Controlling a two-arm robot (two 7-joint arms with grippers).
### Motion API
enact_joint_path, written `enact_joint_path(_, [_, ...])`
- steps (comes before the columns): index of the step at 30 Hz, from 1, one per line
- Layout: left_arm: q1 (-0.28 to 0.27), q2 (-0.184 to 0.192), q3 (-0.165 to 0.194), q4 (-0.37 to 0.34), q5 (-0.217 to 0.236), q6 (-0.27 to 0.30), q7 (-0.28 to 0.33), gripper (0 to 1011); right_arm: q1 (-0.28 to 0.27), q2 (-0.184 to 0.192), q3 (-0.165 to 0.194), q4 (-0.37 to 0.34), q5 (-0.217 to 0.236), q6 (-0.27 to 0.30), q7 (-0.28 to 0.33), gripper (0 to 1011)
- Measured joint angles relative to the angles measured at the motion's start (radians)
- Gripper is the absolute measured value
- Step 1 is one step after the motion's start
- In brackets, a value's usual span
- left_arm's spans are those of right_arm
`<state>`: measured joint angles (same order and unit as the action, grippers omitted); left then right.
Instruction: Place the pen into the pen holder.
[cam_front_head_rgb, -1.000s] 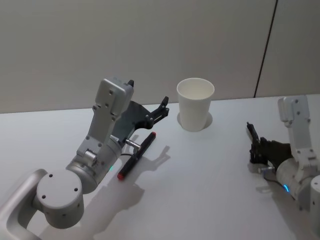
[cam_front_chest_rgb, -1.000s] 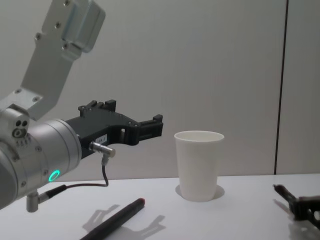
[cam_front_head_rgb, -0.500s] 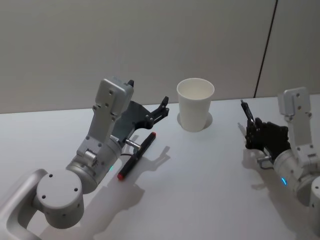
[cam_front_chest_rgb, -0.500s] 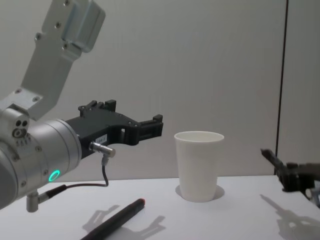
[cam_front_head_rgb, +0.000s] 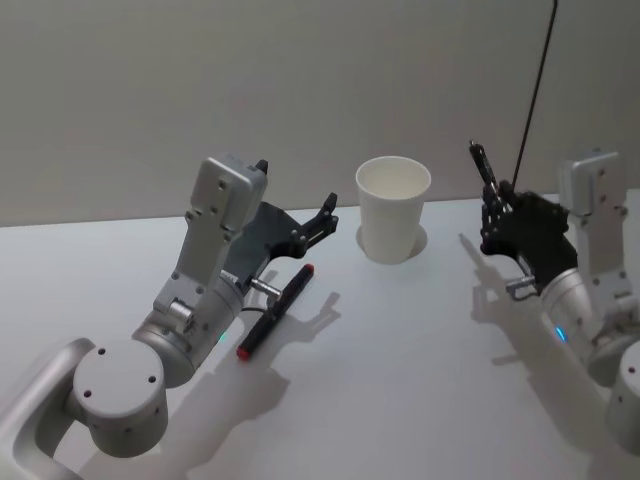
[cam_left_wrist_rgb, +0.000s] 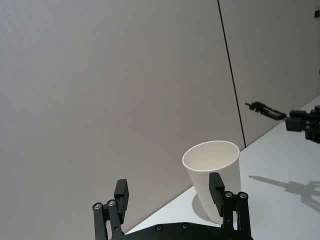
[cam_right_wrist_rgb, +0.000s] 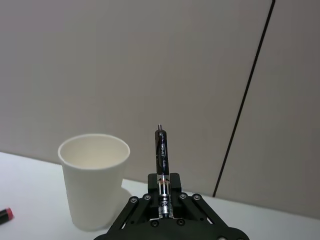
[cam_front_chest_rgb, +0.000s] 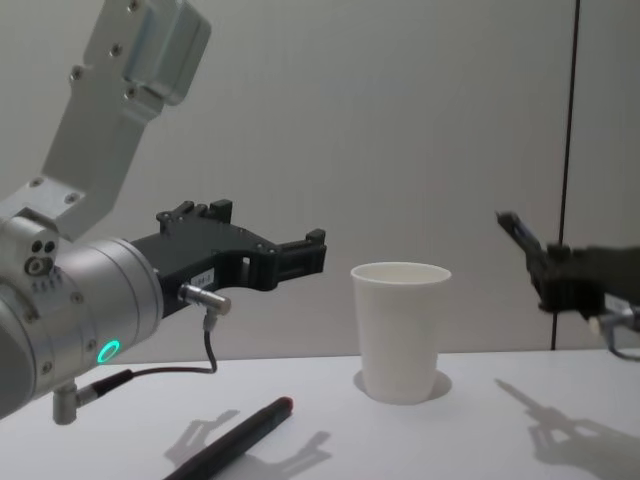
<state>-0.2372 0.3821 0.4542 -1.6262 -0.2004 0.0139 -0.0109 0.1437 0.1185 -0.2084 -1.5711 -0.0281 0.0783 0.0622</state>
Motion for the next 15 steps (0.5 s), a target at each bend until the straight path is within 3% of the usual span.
enact_joint_path(7, [0.000,0.000,0.000,0.000,0.000,0.000,0.000,1001,0.041,-0.011,-0.001,0.046,-0.022,-0.102,0.019,131])
enact_joint_path(15, [0.000,0.000,0.000,0.000,0.000,0.000,0.000,1001,0.117,-0.033,-0.005,0.138,-0.060,-0.256,0.044,131])
